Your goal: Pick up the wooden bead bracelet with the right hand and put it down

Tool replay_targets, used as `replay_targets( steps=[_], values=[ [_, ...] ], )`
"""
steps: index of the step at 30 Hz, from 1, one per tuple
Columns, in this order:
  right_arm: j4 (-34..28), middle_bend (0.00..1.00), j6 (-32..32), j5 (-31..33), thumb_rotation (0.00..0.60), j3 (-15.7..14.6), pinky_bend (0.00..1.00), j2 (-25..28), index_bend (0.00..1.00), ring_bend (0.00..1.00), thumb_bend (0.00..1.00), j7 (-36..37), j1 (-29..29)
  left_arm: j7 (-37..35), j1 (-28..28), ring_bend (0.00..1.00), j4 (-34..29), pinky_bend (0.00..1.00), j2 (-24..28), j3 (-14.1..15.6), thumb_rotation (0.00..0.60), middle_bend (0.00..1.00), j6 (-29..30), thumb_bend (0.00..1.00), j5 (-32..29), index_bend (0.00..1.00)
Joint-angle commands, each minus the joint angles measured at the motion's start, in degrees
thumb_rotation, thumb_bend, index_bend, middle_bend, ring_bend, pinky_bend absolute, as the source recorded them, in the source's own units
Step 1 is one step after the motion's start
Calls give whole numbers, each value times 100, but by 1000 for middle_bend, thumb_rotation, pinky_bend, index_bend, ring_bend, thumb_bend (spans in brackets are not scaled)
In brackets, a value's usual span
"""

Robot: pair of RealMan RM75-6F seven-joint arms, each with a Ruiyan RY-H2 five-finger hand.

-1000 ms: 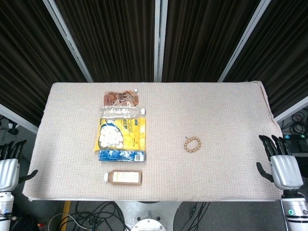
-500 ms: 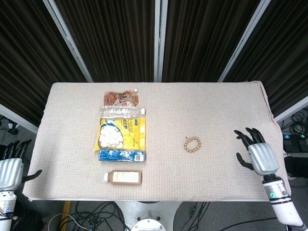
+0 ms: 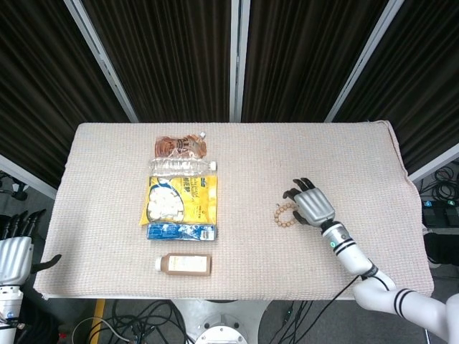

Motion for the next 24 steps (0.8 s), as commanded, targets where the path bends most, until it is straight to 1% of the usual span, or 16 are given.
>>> replay_targets(
  steps=[1, 5, 11, 21, 23, 24],
  values=[
    [584, 359, -60, -45, 600, -63, 101, -520, 343, 92, 306, -261, 231, -24, -3, 32, 8, 65, 2, -5, 600, 126, -21, 0, -17, 102],
    [973, 376, 84, -180, 600, -220, 101, -816, 396, 94, 301, -298, 235, -61, -6, 33, 46, 64, -15, -1, 600, 126, -53, 0, -33, 102],
    [1500, 377, 316, -401, 600, -416, 101, -1095, 402, 99, 292, -395, 236, -121, -13, 33, 108, 64, -36, -6, 600, 126, -79, 0, -43, 102],
    [2009, 377, 413, -528, 600, -579, 101, -1376, 422, 105, 292, -386, 251, -251, 9, 32, 216, 64, -81, 1, 600, 127, -97, 0, -65, 102],
    [2133, 383, 470, -565, 600, -606, 101, -1458, 462, 122, 294, -371, 249, -275, 15, 33, 239, 64, -92, 4, 600, 126, -100, 0, -69, 102],
    [2194, 399, 517, -588, 600, -618, 101, -1498, 506, 141, 303, -360, 243, -301, 26, 33, 267, 64, -99, 13, 600, 126, -103, 0, -72, 102]
  ],
)
